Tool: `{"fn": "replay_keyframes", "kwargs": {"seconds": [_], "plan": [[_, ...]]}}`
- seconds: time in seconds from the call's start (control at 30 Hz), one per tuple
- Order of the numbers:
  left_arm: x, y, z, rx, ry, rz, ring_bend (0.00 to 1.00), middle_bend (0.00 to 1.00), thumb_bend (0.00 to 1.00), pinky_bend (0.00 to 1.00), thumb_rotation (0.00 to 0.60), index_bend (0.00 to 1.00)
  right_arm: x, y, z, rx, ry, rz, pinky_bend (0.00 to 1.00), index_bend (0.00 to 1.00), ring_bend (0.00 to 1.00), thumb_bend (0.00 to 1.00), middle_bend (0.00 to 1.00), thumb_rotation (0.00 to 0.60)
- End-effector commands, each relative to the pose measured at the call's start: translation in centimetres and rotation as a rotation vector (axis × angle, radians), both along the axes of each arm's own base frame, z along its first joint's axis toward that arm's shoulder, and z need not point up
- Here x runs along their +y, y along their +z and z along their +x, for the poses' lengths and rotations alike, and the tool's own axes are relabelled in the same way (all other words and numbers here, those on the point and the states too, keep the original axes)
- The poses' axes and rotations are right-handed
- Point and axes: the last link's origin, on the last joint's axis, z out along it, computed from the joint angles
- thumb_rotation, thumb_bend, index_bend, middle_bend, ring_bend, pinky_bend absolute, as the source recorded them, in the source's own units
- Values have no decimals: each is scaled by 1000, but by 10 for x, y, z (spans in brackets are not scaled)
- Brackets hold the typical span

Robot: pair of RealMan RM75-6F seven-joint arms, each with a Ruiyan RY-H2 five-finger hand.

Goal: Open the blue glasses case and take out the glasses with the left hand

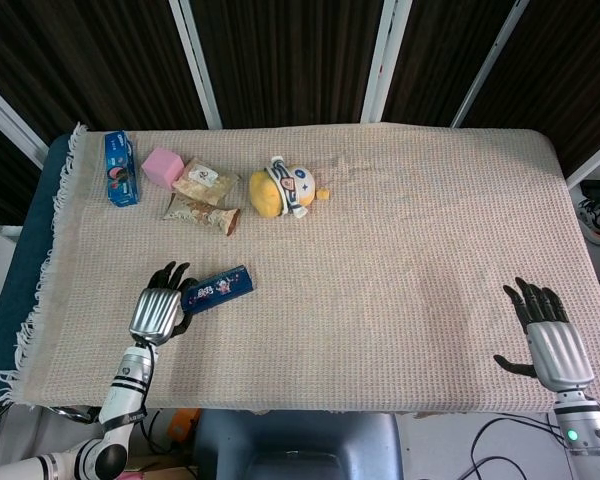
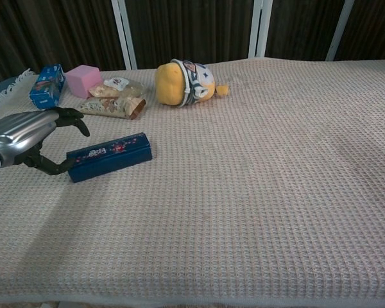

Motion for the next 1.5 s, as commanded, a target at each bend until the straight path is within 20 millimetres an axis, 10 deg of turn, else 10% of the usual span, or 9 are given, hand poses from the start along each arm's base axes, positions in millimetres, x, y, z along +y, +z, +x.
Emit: {"fn": "replay_keyframes", "kwargs": {"seconds": [0.03, 1.5], "plan": [[1, -3, 0, 10, 5, -4, 34, 86, 371, 134, 600, 293, 0, 0, 0, 0, 0, 0, 9, 0, 0, 196, 0, 600], [13, -17, -12, 89, 67, -25, 77, 128, 366, 165, 600, 401, -2, 0, -1, 1, -11, -8, 9, 0, 0, 197, 0, 600]]}}
